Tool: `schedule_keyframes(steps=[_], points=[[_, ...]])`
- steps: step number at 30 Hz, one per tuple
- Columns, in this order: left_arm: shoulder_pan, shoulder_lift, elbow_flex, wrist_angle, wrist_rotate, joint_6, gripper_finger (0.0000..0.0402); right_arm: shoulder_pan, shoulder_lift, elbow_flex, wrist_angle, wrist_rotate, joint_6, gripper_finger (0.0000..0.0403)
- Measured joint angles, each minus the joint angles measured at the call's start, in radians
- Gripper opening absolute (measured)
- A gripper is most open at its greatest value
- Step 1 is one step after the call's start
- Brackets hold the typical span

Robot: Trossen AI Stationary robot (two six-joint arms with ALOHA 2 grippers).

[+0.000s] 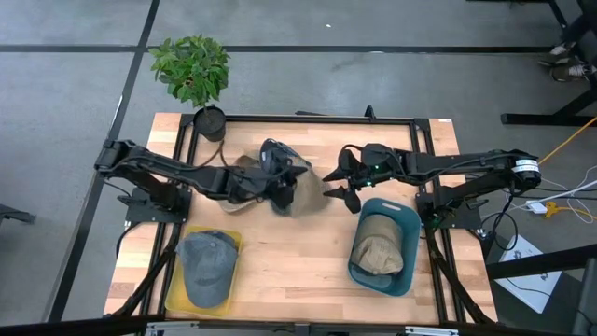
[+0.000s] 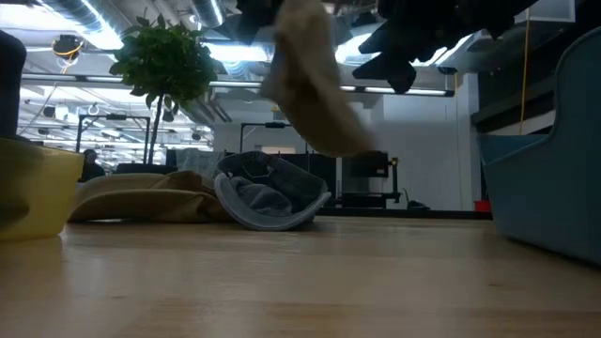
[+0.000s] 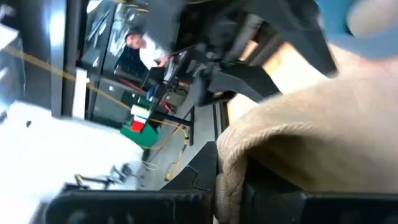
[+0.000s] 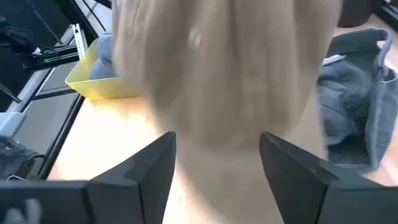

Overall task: Pick & Place hat
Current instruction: Put the right brown cap into the blue bin

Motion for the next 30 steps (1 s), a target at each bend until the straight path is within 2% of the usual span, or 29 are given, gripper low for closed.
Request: schedule_keyframes(steps=[6, 11, 15, 20, 22, 24, 30], points=[[0.005, -0.006, 0.005, 0.035, -0.034, -0.112, 0.0013, 0.012, -0.045, 0.063, -0.112, -0.002, 0.019, 0.0227], [0.005, 0.043, 0.087, 0.032, -0.234, -0.223, 0.0013, 0.053, -0.067, 0.122, -0.123, 0.021, 0.061, 0.0218], [0.016, 0.049, 0.124, 0.021, -0.368, -0.232, 0.0013, 0.102, -0.067, 0.148, -0.115, 0.130, 0.075, 0.0213], [0.035, 0.052, 0.130, -0.024, -0.500, -0.273, 0.0013, 0.142, -0.058, 0.150, -0.007, 0.375, 0.024, 0.0212], [0.042, 0.051, 0.130, -0.058, -0.502, -0.312, 0.0013, 0.148, -0.043, 0.150, 0.066, 0.462, -0.027, 0.0212], [0.043, 0.052, 0.130, -0.075, -0.486, -0.343, 0.0013, 0.149, -0.015, 0.150, 0.139, 0.501, -0.076, 0.0212], [0.052, 0.052, 0.130, -0.080, -0.401, -0.361, 0.0013, 0.150, 0.101, 0.150, 0.318, 0.506, -0.182, 0.0212]])
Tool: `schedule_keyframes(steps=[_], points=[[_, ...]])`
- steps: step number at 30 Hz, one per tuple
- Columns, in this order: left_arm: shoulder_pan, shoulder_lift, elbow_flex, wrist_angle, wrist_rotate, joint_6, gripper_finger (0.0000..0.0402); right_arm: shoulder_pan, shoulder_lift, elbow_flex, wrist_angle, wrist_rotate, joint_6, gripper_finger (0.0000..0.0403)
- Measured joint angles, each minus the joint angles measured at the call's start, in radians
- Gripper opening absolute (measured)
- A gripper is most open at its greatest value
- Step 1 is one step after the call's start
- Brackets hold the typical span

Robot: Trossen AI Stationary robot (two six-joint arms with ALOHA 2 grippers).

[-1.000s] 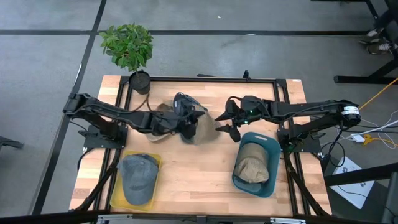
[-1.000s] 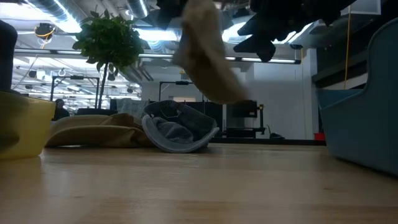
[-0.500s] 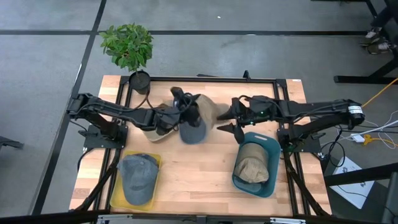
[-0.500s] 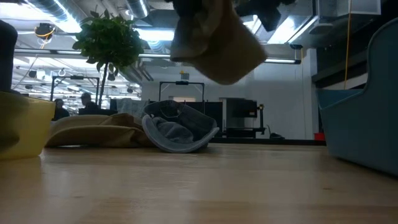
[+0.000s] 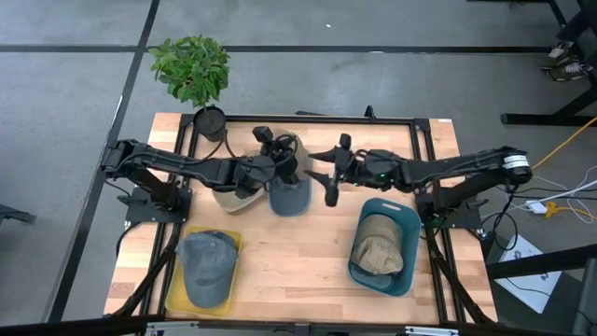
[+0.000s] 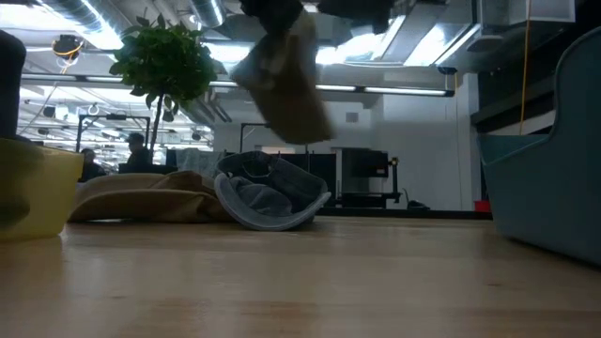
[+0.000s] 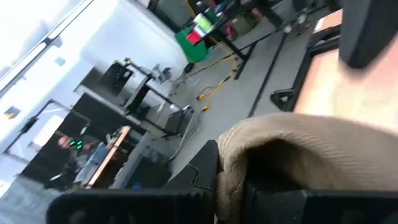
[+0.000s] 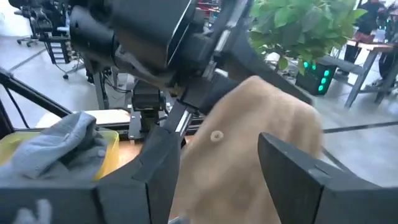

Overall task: Pick & Place hat
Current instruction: Put the right brown cap into the blue bin

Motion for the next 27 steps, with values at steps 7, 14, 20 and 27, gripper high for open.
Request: schedule_keyframes(steps=[7, 14, 20, 27], points=[[0.001, 0.000, 0.000, -0.048, 0.093, 0.000, 0.0013, 0.000, 0.062, 0.000, 0.092, 0.041, -0.026, 0.0212], [0.015, 0.000, 0.000, -0.051, 0.159, -0.048, 0.0013, -0.001, 0.092, 0.000, 0.111, 0.181, -0.027, 0.0212], [0.016, 0.000, 0.000, -0.051, 0.156, -0.069, 0.0014, -0.008, 0.108, 0.000, 0.103, 0.333, -0.066, 0.0211], [0.015, 0.000, 0.000, -0.051, 0.157, -0.037, 0.0018, -0.009, 0.108, 0.000, 0.101, 0.347, -0.092, 0.0157]])
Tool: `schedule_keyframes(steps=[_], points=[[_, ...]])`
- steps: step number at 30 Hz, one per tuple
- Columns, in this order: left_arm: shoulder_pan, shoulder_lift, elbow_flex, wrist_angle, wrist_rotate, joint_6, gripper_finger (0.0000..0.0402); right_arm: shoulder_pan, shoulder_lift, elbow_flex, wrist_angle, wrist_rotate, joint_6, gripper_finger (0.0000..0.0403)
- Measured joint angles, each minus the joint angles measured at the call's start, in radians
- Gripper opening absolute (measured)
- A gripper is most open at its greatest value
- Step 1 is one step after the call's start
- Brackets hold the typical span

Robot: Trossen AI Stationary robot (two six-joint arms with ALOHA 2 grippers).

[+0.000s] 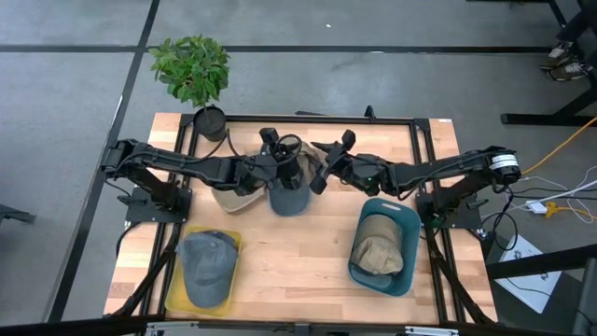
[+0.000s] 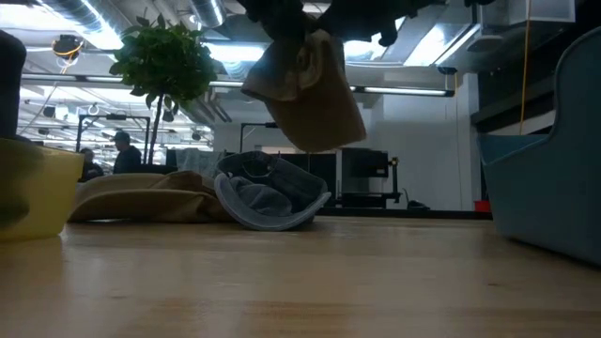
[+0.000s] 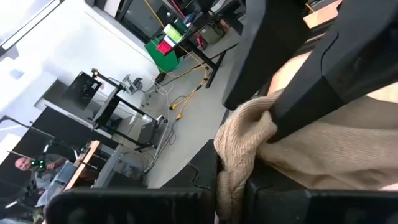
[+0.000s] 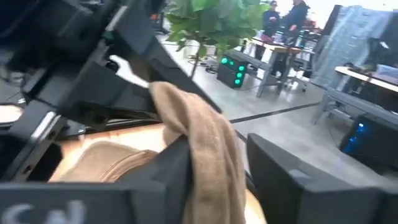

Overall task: Pick & Place hat
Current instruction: Put the right brown cap into the blue bin

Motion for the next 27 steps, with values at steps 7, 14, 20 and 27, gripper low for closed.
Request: schedule_keyframes(steps=[7, 14, 20, 27], points=[[0.000, 0.000, 0.000, 0.000, 0.038, 0.052, 0.0019, -0.001, 0.000, 0.000, -0.014, -0.080, -0.044, 0.0022], [-0.015, -0.002, 0.000, -0.008, 0.071, 0.133, 0.0043, -0.001, -0.037, 0.000, -0.134, -0.091, -0.042, 0.0011], [-0.050, -0.007, 0.000, -0.014, 0.083, 0.185, 0.0110, -0.002, -0.123, 0.000, -0.290, -0.087, -0.040, 0.0009], [-0.108, -0.048, 0.000, -0.117, 0.021, 0.097, 0.0157, 0.018, -0.267, 0.000, -0.466, -0.168, -0.019, 0.0009]])
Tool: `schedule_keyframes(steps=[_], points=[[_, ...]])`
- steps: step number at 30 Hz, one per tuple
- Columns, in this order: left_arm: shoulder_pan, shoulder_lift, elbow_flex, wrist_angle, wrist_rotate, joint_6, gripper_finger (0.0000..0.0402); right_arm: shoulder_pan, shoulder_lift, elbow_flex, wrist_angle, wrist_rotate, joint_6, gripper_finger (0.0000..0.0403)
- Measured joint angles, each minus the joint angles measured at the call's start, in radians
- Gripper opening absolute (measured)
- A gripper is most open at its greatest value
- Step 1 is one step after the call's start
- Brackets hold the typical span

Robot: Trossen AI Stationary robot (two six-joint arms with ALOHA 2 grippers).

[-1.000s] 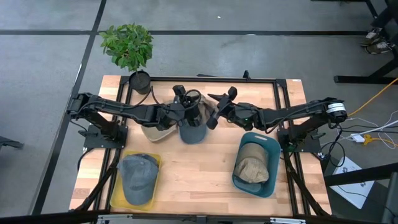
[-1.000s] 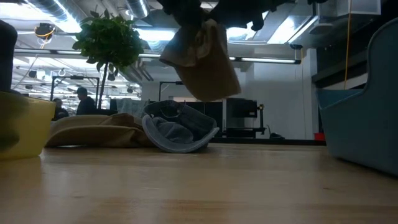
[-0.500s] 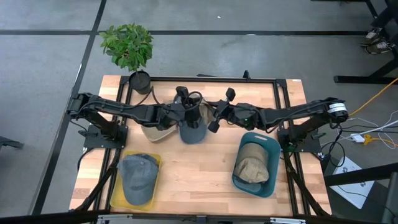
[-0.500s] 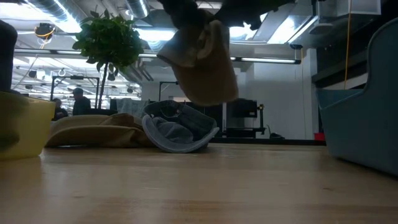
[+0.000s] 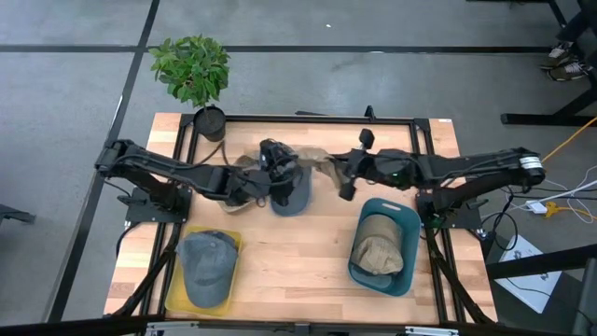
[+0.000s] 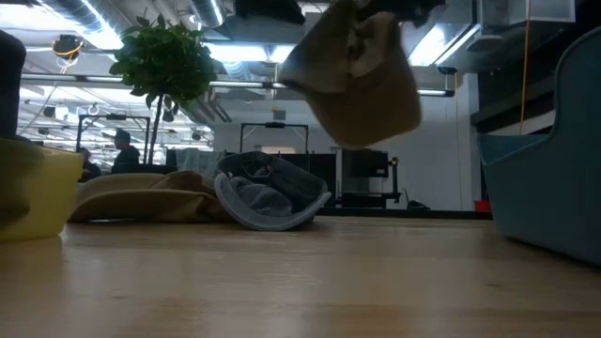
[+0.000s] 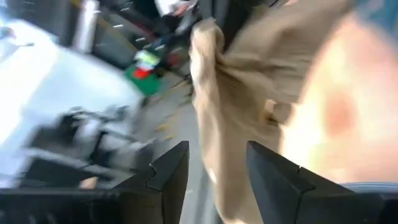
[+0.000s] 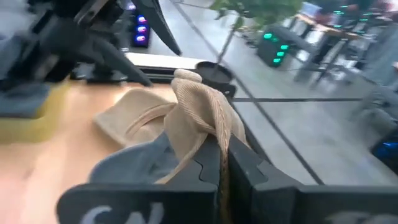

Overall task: Pick & Place hat
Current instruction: Put the right brown cap into the blue bin

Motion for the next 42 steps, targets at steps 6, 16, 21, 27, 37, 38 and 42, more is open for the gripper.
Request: schedule_keyframes(steps=[6, 16, 21, 27, 37, 38, 42], points=[[0.009, -0.113, -0.098, -0.017, 0.394, -0.132, 0.0155, 0.010, -0.124, 0.000, -0.189, -0.088, 0.059, 0.0009], [0.068, -0.319, -0.354, 0.292, 0.686, -0.263, 0.0139, 0.066, -0.332, 0.000, -0.424, -0.236, 0.437, 0.0009], [0.066, -0.386, -0.426, 0.345, 0.723, -0.306, 0.0141, 0.120, -0.422, 0.000, -0.555, -0.306, 0.643, 0.0009], [0.065, -0.409, -0.437, 0.354, 0.723, -0.333, 0.0136, 0.167, -0.473, 0.000, -0.707, -0.397, 0.816, 0.0009], [0.065, -0.409, -0.437, 0.386, 0.723, -0.357, 0.0136, 0.232, -0.496, 0.000, -0.606, -0.436, 0.904, 0.0010], [0.065, -0.409, -0.437, 0.395, 0.722, -0.358, 0.0135, 0.239, -0.501, 0.000, -0.581, -0.435, 0.890, 0.0010], [0.065, -0.409, -0.437, 0.408, 0.722, -0.372, 0.0134, 0.270, -0.529, 0.000, -0.575, -0.435, 0.877, 0.0010]])
